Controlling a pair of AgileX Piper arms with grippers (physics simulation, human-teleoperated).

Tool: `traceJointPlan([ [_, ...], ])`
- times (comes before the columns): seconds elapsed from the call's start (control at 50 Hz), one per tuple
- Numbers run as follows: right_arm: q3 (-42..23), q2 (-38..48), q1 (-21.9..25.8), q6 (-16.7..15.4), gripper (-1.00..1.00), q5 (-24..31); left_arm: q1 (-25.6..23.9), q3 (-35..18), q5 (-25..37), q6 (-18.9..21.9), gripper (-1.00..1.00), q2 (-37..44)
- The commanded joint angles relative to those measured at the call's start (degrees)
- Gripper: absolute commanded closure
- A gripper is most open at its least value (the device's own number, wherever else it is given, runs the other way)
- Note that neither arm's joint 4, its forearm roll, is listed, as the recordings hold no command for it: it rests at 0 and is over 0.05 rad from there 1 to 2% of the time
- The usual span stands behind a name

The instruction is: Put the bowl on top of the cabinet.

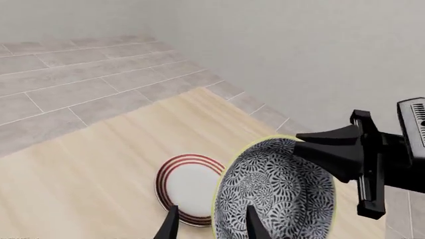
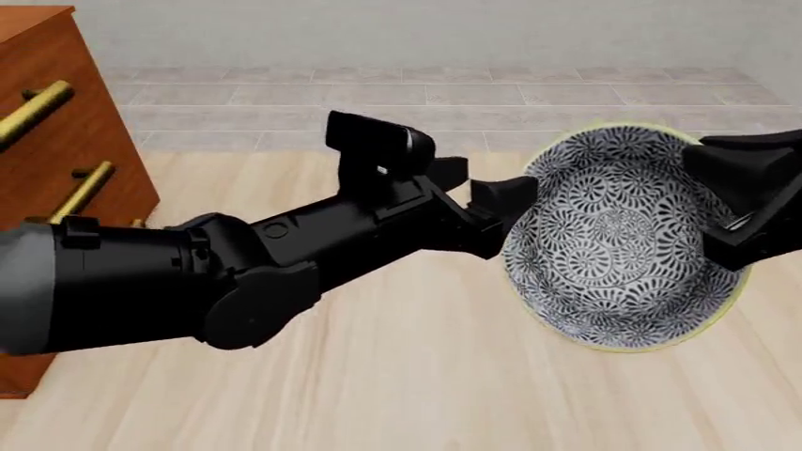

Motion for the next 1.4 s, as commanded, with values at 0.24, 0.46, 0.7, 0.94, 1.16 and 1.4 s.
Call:
traceJointPlan([
  [0.24,-0.4,-3.9,2.7,0.1,1.0,3.2,0.5,-2.6,-1.5,-1.7,-1.0,6.8],
  [0.46,-0.6,-5.2,3.4,-0.2,1.0,4.4,0.9,-2.2,-2.6,-2.4,1.0,7.4],
  [0.7,-0.5,-5.3,3.5,-0.5,1.0,4.4,0.7,-1.6,-2.9,-2.5,1.0,6.8],
  [0.94,-0.3,-5.8,3.0,-1.2,1.0,4.1,0.9,-1.0,-3.1,-2.4,1.0,5.7],
  [1.16,-0.9,-6.9,2.2,-1.4,-1.0,4.8,1.2,-0.7,-2.8,-1.9,1.0,4.8],
  [1.4,-2.2,-8.3,3.4,0.8,-1.0,5.4,3.3,-1.0,-1.5,0.9,1.0,3.9],
])
